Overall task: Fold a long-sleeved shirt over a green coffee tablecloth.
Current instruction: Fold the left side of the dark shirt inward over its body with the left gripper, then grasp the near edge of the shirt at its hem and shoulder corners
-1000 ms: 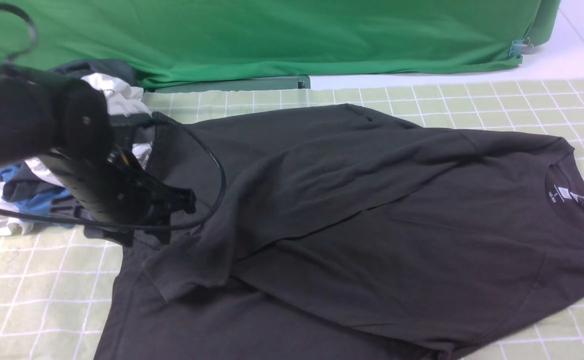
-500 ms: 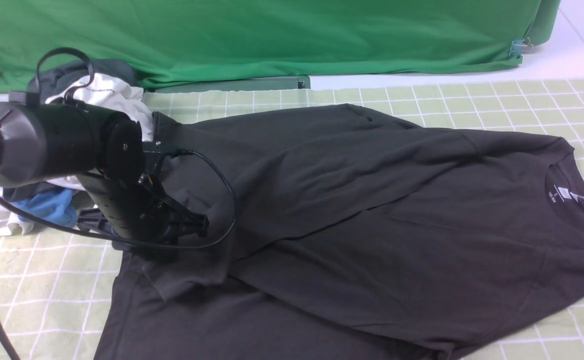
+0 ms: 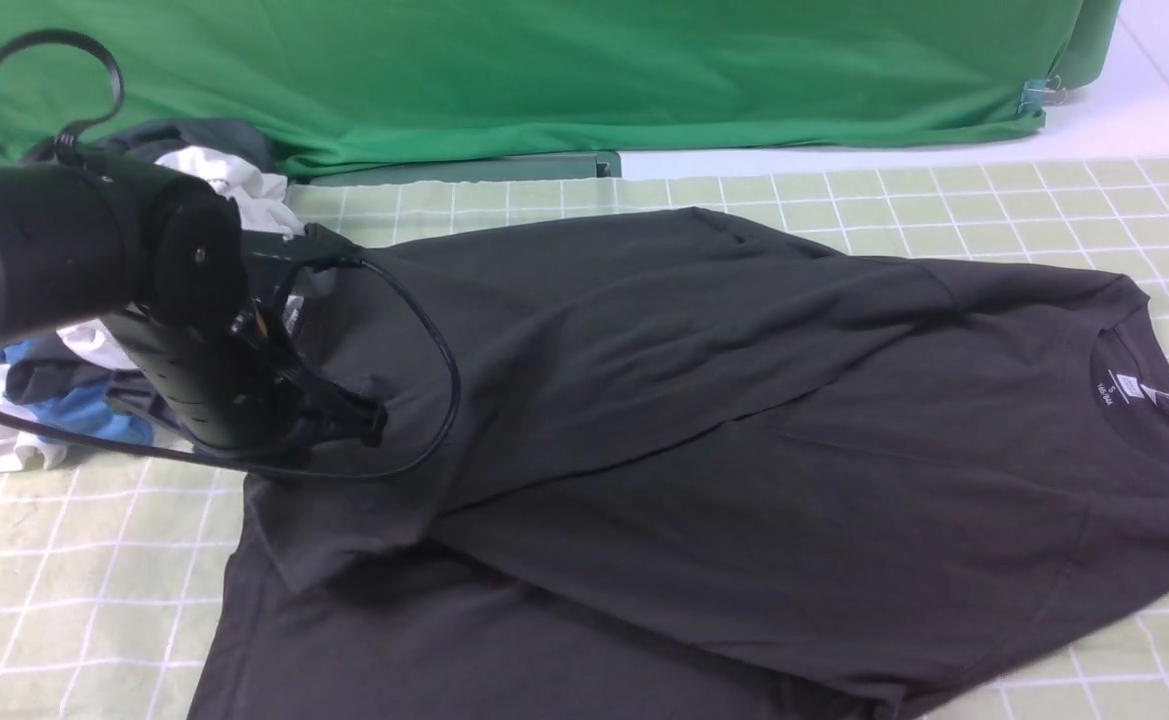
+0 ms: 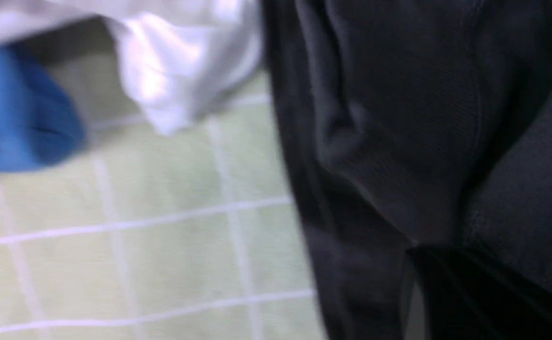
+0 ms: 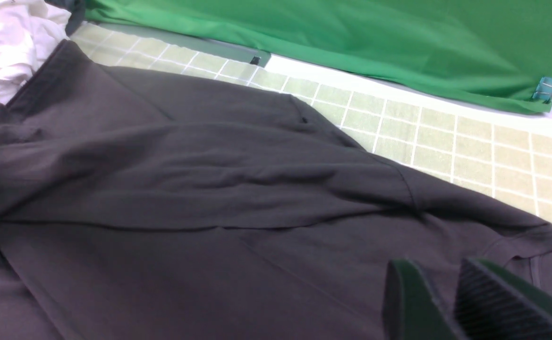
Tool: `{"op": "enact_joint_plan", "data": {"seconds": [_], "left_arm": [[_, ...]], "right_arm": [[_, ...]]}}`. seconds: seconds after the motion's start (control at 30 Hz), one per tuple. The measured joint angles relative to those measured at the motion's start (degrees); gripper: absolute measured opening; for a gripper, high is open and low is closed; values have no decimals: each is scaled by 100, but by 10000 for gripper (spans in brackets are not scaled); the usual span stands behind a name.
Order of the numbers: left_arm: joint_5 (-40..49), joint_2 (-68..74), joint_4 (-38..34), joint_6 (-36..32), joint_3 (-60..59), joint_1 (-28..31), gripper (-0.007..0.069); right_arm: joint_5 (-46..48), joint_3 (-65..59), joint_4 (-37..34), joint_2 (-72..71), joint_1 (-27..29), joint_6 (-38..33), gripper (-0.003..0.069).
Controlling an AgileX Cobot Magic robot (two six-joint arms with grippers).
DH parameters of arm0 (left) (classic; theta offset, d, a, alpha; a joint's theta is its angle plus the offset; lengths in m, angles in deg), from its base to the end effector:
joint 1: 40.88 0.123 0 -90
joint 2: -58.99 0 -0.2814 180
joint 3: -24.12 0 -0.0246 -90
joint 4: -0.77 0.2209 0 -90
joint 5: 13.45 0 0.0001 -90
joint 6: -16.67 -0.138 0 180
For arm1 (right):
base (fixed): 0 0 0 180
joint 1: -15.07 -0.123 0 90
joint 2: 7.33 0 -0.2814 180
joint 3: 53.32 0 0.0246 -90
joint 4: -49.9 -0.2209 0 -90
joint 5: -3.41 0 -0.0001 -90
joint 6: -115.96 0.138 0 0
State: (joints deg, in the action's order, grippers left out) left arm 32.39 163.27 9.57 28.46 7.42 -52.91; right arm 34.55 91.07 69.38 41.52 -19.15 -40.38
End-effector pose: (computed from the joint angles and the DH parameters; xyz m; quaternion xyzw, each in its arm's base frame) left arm 0.2999 -0.0484 0.1697 0.0489 0.9904 0.0359 0.1245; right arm 0.1427 0.0682 0.3251 -0.1523 0.8235 0.1218 0.5328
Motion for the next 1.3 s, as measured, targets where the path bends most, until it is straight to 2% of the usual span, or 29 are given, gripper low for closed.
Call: {"op": "enact_joint_plan", "data": {"seconds": [0.13, 0.33, 0.47, 0.77, 0.8, 0.87, 0.93, 1.03, 1.13, 1.3], "left_arm": [[-45, 0, 525, 111, 0, 0, 27], [-127, 0, 589, 111, 0, 0, 29], [-121, 0, 658, 111, 0, 0, 58], [530, -348, 922, 361, 0, 0, 354], [545, -368, 922, 375, 0, 0, 360], [812, -584, 781, 475, -6, 0, 406], [1041, -763, 543, 469, -68, 0, 419], [1177, -1183, -250, 345, -731, 0, 428], [895, -1498, -653, 283, -1569, 0, 428], [96, -1647, -811, 260, -2719, 0, 432]], "right_arm": [[0, 0, 0, 0, 0, 0, 165], [32, 0, -5, 0, 0, -6, 173], [39, 0, -5, 0, 0, -6, 175], [132, 0, -43, 0, 0, -6, 181], [132, 0, -43, 0, 0, -6, 181], [132, 0, -47, 0, 0, -6, 183], [132, 0, -47, 0, 0, -6, 182], [132, 0, -49, 0, 0, -6, 185], [132, 0, -49, 0, 0, -6, 185], [132, 0, -49, 0, 0, -6, 185]]}}
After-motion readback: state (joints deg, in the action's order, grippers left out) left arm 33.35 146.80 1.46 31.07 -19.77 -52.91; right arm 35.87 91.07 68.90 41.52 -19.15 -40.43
